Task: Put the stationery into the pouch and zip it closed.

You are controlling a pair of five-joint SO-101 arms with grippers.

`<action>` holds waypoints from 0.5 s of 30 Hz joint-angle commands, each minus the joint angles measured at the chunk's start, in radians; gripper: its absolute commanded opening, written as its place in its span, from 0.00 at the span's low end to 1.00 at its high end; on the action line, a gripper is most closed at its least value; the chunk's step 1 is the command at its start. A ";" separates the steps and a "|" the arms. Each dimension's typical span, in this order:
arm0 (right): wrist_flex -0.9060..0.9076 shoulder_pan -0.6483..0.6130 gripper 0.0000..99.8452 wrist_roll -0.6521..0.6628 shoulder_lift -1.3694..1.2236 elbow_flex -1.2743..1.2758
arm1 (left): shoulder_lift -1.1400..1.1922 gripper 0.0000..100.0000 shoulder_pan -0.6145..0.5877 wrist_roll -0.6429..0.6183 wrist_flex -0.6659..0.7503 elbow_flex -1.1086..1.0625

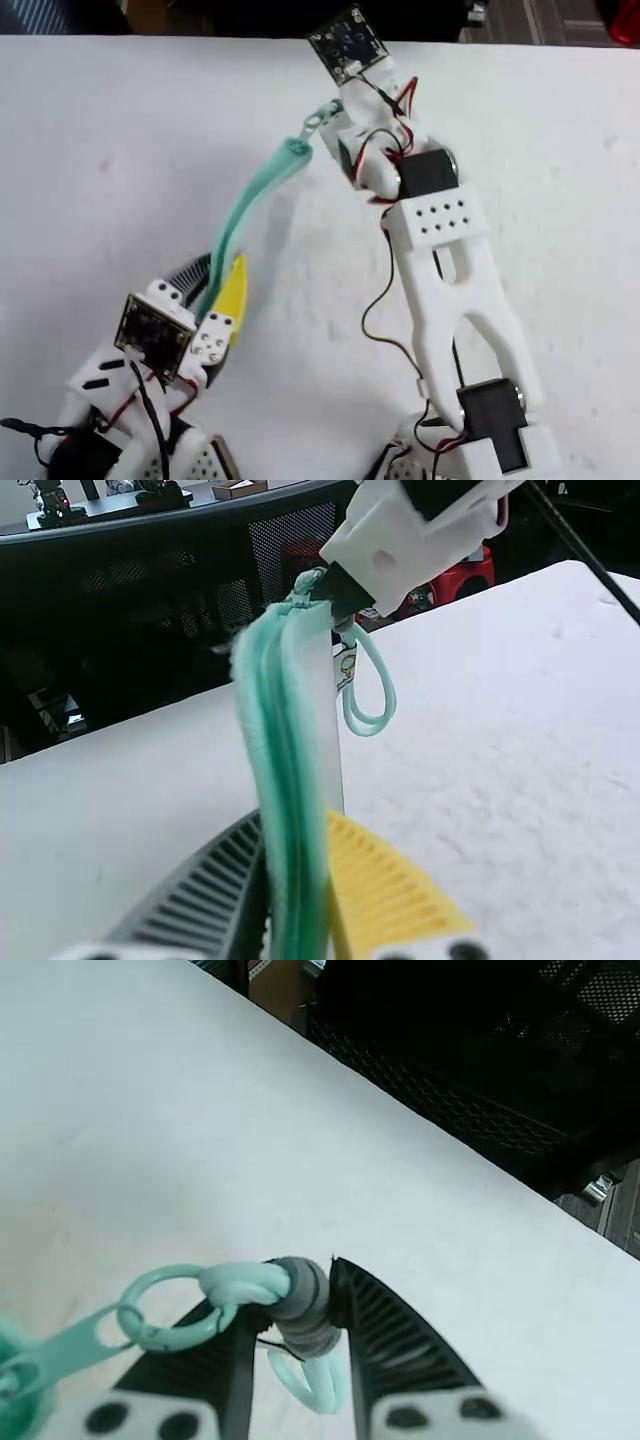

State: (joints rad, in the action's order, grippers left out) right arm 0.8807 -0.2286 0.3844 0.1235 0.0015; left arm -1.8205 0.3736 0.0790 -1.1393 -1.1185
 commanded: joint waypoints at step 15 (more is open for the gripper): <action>0.444 0.059 0.27 -0.124 0.460 -0.068 | -0.010 0.02 0.016 -0.018 -0.018 0.031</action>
State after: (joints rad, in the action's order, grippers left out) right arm 1.2628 -0.1135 0.2693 0.4473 -0.0215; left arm -1.8313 0.3721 0.0790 -1.1531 -1.1185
